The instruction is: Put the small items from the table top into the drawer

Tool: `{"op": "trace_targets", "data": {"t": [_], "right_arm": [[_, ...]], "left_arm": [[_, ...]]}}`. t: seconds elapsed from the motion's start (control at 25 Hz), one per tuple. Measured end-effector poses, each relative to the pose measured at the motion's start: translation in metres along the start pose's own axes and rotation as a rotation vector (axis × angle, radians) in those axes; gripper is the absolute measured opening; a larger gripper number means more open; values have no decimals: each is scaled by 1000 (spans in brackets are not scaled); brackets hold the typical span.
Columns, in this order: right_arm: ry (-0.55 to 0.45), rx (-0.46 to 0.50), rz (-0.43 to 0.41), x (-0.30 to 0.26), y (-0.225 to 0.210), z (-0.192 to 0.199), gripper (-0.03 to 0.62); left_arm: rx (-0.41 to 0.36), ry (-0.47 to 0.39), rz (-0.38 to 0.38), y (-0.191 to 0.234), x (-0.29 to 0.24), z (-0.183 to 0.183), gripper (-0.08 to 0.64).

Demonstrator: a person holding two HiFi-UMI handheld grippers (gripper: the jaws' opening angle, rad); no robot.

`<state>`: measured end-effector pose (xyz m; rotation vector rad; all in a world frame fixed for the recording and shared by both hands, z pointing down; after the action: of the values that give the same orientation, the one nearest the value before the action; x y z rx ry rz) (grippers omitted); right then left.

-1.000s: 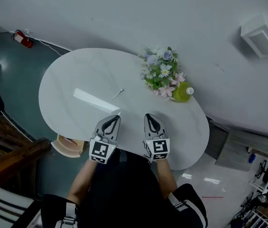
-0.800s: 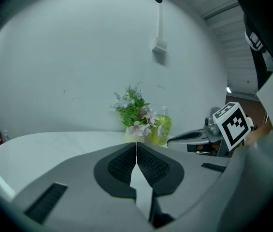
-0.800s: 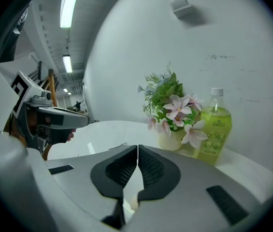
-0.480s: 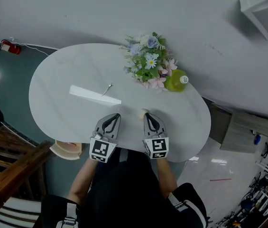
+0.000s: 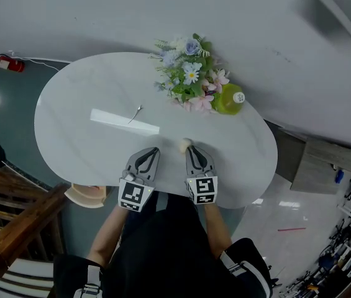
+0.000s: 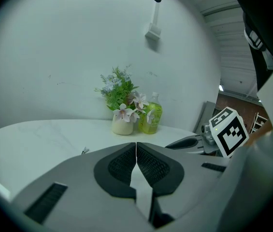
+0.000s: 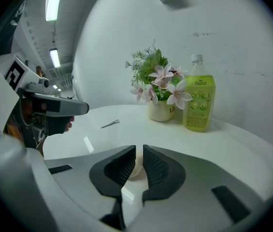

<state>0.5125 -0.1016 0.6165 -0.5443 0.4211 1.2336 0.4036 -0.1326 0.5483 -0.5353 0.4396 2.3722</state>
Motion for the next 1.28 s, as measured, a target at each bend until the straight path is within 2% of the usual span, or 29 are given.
{"op": "trace_targets", "data": {"t": [0.04,0.08,0.12,0.28,0.76,0.92,1.08,1.28], "right_arm": [[4,2,0,-1,0,2,39],[6,0,-8,-2,1,4,95],[10,-4,-21,-4,3,5,185],[30,-10,-46,-14,5,11,246],[84,14,-61,-29,3,20,250],[87,19,-56,-30,4,20,218],[69,18,-53,-29,6,15,202],[8,42,-75,-21,18,-14,199]], "left_arm": [[0,1,-1,-1,1,0,21],[0,2,-3,-1,1,1,21],[1,3,-5,-1,2,2,21],[6,12,-12,1,3,6,21],[15,13,-33,7,3,7,21],[17,8,-37,9,5,6,21],[18,0,-45,10,9,5,21],[17,-26,-67,14,20,0,21]]}}
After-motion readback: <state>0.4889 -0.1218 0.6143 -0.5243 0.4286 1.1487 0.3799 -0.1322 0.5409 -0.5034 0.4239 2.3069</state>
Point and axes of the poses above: the fingertips, and each gripper's own axes: x backward along the fingers, y to its left, z out of its underside, the point moved 1 cm from there along x, backward along the fingers, and after that the axes turned 1 degree about -y, right-handed, at the moved point
